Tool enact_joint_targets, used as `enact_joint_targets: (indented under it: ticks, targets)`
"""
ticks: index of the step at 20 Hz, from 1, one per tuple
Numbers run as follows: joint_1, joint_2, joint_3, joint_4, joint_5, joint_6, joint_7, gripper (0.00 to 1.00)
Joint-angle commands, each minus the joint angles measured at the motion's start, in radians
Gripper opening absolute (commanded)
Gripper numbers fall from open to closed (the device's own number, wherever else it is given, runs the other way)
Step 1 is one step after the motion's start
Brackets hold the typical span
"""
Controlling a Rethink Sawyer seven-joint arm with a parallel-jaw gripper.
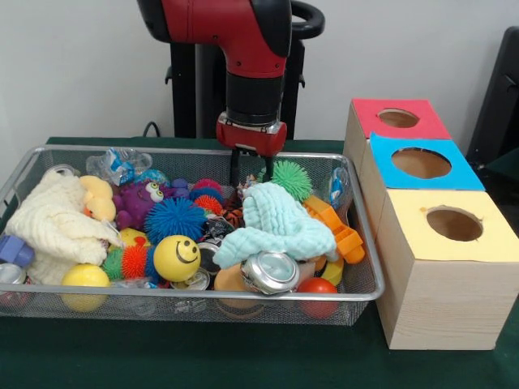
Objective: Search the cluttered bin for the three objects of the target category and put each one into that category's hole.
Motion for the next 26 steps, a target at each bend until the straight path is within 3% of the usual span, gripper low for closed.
enact_joint_targets:
  ticks: [1,2,3,11,26]
  targets:
    - [0.03,0.068,-0.01,-0.117,0.045,-0.087,0.125,1.0]
    - [0.031,0.072,-0.012,-0.12,0.045,-0.088,0.122,1.0]
    - [0.03,0.073,-0.011,-0.121,0.044,-0.087,0.119,0.0]
    - [0.031,0.046,-0.008,-0.102,0.058,-0.07,0.125,0.0]
    - [-0.011,-0.16,0.047,-0.001,0.076,0.097,0.109,0.0]
